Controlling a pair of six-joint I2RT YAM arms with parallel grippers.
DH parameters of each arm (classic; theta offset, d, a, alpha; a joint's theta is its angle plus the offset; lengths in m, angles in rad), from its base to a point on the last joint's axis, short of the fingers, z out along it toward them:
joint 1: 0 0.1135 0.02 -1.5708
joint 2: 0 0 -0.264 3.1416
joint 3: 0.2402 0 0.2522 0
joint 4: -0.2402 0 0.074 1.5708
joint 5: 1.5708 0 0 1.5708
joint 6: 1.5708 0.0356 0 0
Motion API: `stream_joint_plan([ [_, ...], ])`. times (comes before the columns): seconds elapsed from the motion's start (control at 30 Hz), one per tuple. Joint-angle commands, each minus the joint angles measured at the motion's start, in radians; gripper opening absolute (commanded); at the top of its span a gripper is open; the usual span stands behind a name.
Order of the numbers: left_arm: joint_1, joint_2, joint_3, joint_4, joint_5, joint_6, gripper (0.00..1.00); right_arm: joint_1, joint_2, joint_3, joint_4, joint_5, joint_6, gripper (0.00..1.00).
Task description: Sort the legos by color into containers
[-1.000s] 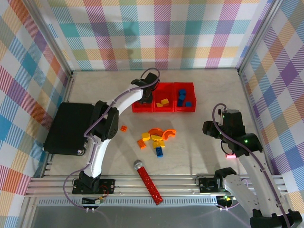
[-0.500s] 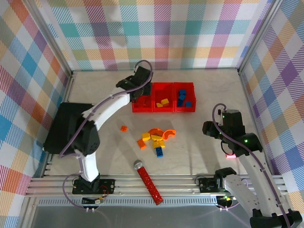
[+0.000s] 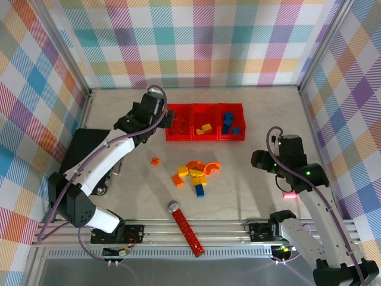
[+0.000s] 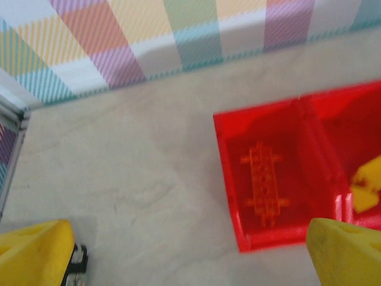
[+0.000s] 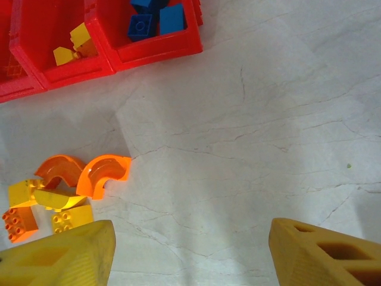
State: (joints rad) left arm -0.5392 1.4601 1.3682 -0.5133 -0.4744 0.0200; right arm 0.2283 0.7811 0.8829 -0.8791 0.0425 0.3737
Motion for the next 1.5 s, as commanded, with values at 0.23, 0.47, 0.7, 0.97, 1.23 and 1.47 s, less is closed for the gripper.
stream_joint_plan([
  [0.23,0.008,-0.021,-0.158,-0.351,0.148,-0.259,0.97,-0.004,0.029,-0.001,0.068,-0.068,0.062,0.69],
  [0.47,0.008,0.064,-0.237,-0.358,0.218,-0.361,0.96,-0.004,0.052,0.005,0.069,-0.081,0.073,0.68],
  [0.7,0.008,0.188,-0.262,-0.320,0.285,-0.354,0.93,-0.004,0.035,-0.001,0.053,-0.064,0.070,0.68],
  [0.97,0.010,0.290,-0.272,-0.281,0.291,-0.343,0.90,-0.004,0.025,-0.010,0.047,-0.054,0.065,0.68],
  [1.23,0.045,0.357,-0.239,-0.247,0.324,-0.305,0.87,-0.004,0.029,-0.001,0.039,-0.051,0.061,0.68],
  [1.47,0.103,0.374,-0.236,-0.225,0.364,-0.293,0.85,-0.004,0.020,0.002,0.024,-0.037,0.056,0.68],
])
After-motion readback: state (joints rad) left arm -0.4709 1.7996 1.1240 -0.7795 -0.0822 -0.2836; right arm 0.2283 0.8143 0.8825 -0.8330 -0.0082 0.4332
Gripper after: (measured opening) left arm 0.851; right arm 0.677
